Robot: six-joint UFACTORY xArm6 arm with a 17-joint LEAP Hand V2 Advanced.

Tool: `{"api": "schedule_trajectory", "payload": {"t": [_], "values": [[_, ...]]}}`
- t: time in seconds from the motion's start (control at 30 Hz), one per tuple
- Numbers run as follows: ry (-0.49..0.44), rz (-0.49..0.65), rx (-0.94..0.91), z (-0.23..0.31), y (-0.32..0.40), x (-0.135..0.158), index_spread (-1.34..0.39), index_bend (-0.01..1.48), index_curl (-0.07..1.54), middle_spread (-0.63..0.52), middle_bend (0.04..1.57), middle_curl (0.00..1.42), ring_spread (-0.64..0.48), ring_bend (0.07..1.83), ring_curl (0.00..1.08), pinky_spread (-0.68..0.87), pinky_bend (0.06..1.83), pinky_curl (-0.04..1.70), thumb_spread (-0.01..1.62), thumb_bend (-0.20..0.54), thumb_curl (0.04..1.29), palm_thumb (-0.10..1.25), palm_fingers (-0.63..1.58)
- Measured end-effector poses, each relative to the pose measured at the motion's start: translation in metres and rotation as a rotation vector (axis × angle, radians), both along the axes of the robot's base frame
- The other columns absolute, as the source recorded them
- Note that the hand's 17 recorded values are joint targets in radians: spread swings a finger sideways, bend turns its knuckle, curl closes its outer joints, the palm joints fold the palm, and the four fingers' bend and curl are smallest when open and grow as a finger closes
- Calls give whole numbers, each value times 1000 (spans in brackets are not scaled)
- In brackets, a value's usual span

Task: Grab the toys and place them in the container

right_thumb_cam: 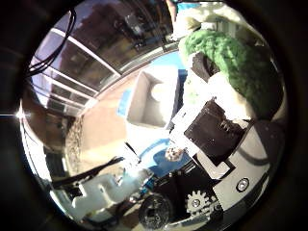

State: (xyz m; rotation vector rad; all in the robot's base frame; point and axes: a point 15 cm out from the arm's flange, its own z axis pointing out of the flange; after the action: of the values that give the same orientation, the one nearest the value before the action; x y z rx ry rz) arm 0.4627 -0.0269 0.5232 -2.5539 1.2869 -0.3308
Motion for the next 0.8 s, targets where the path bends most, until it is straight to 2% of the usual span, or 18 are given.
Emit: {"api": "schedule_trajectory", "payload": {"t": [0.17,0.37,0.43,0.53,0.6,0.67,0.7,0.73,0.77,0.8], "values": [[37,68,42,-6,63,-2,-737,787,813,-200,1284,1011,-117,1514,809,126,1769,505,1081,-15,691,1004,845],[173,102,70,-63,135,16,-765,788,951,-200,1326,1033,-121,1564,823,103,1785,560,1088,-31,710,938,780],[217,94,71,-87,143,27,-774,781,1004,-200,1345,1041,-121,1576,828,97,1780,582,1102,-30,703,905,735],[231,69,76,-113,149,47,-777,796,1050,-197,1341,1036,-113,1568,821,97,1757,595,1123,-30,684,879,702],[268,56,64,-130,147,49,-752,758,1039,-172,1264,969,-57,1467,751,148,1687,574,1125,-59,643,798,726],[315,56,47,-141,143,44,-740,733,1030,-164,1236,948,-48,1430,736,160,1662,564,1127,-59,632,783,685],[337,58,39,-146,141,40,-709,672,1011,-166,1140,914,-36,1377,722,183,1655,563,1126,-74,613,741,497],[391,63,16,-158,136,33,-627,554,958,-97,725,793,73,1099,704,244,1537,593,1132,-80,572,683,-496],[445,69,-4,-168,131,25,-611,448,878,-62,596,709,125,939,632,282,1451,541,1133,-75,541,644,-544],[487,83,-16,-175,128,18,-604,404,842,-49,546,673,146,876,587,296,1401,505,1134,-68,529,633,-495]]}}
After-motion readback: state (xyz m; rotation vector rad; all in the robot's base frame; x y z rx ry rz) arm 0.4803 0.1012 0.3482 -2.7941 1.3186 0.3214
